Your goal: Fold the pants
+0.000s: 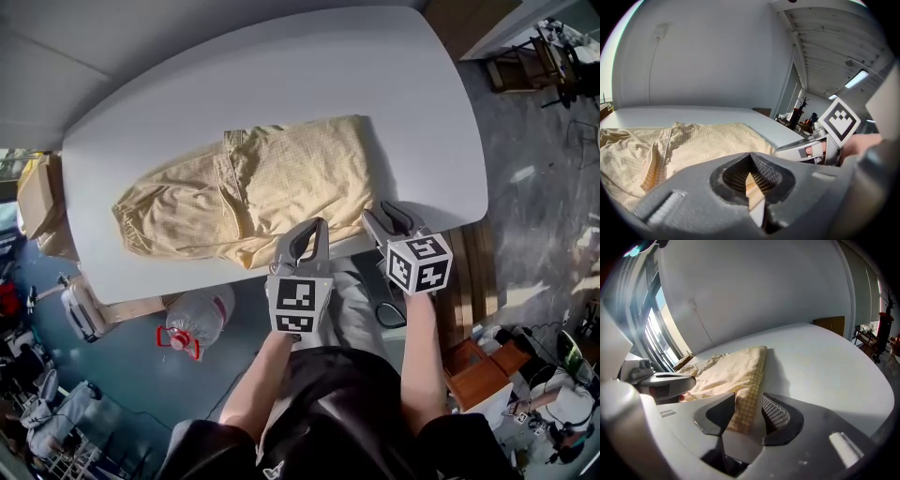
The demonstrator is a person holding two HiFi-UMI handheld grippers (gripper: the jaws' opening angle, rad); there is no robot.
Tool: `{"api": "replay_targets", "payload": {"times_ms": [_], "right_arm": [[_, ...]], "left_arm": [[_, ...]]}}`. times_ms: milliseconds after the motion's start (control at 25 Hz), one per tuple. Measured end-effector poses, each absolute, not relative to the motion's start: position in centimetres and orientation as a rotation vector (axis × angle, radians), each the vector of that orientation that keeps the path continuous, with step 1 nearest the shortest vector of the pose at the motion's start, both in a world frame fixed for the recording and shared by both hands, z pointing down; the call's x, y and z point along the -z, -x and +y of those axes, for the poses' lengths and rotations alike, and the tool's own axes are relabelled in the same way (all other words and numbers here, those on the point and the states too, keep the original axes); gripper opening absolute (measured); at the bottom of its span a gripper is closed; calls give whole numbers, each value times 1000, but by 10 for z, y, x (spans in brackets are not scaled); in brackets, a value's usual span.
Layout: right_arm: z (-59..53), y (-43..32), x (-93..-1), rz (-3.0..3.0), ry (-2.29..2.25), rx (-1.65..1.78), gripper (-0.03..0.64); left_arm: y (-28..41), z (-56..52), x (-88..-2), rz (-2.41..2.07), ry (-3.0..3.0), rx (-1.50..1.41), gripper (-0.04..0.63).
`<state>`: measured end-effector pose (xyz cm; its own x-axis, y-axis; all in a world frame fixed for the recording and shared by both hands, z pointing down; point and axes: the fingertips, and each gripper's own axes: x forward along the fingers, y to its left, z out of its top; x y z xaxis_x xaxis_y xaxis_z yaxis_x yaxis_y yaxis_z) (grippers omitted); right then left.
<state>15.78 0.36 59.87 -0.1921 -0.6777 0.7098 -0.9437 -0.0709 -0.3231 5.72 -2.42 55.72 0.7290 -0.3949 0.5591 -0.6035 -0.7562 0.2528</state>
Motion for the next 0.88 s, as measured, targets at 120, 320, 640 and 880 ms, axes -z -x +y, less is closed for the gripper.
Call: {"api": "replay_targets", "payload": {"times_ms": [120,320,640,880], "right_arm": [[1,-154,-605,-1896,-1727,-1159,187],[1,-154,-611,-1874,-1658,-1158,156],[-1,-157,-607,-1928,-1630,-1230,52],[28,-210,-607,-1884,-1719,-1275,49]], "left_arm": [[-54,-19,-566,-772,-2490,-699,5],[-54,-12,-566,-813,-2469,-707,3],[-67,-11,-565,-810,-2471,-736,5],[-120,7,-571,-717,-2502,-772,5]]}}
